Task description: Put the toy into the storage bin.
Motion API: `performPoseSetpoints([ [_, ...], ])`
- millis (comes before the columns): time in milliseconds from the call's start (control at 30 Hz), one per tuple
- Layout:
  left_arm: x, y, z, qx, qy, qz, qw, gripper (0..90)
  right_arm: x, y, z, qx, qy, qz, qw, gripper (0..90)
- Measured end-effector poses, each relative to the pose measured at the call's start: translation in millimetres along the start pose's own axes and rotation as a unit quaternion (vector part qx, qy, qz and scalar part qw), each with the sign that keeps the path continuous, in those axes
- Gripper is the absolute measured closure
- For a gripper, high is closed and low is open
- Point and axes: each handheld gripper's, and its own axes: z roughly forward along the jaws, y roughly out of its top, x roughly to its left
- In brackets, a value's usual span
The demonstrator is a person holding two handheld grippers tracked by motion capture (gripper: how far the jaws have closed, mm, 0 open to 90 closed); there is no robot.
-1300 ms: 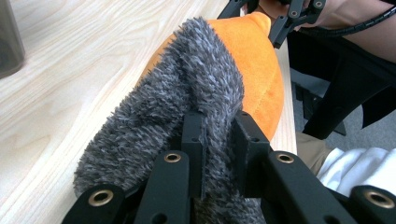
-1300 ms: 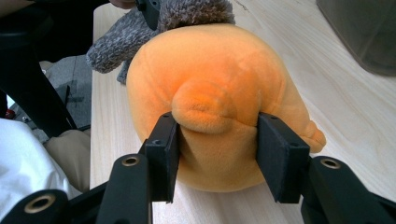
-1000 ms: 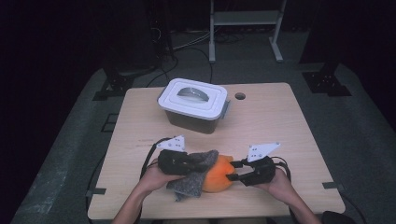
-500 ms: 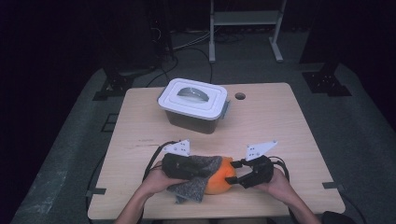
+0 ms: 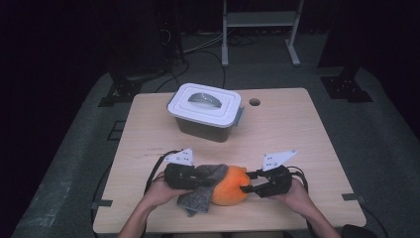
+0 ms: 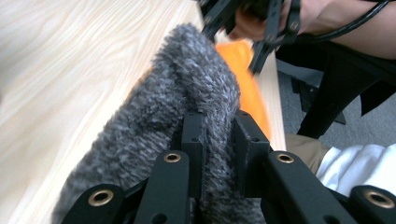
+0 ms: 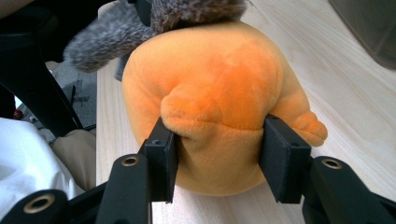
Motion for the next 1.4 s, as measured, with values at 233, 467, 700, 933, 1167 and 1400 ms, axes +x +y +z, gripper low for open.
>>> performPoseSetpoints([
  [233, 4.8, -14.5, -9.7, 0.01, 0.021, -0.016, 0.9996, 76.9, 2.3, 1.8, 2.5, -0.009, -0.003, -0.006, 0.9999, 49.5],
  [467, -0.4, 11.8, 2.6, -0.008, 0.004, 0.006, 0.9999, 77.0, 9.2, 3.0, 4.7, -0.007, -0.006, -0.022, 0.9997, 49.1],
  [700, -3.4, 14.4, 11.4, 0.003, -0.008, 0.015, 0.9999, 77.0, 5.9, 1.6, 0.1, 0.001, 0.014, -0.003, 0.9999, 30.5],
  [933, -7.1, 2.4, 9.7, 0.004, -0.024, 0.009, 0.9997, 76.9, 2.8, 5.7, -6.7, 0.001, 0.024, -0.001, 0.9997, 25.6],
  [1167, -5.6, 4.3, 10.5, 0.003, -0.023, 0.009, 0.9997, 76.9, 5.2, 4.8, 0.8, 0.006, 0.025, -0.004, 0.9997, 41.4],
  [1400, -0.6, 27.5, 9.2, -0.009, -0.006, 0.019, 0.9998, 77.2, 11.3, 8.3, -1.5, -0.02, -0.041, -0.033, 0.9984, 56.7],
])
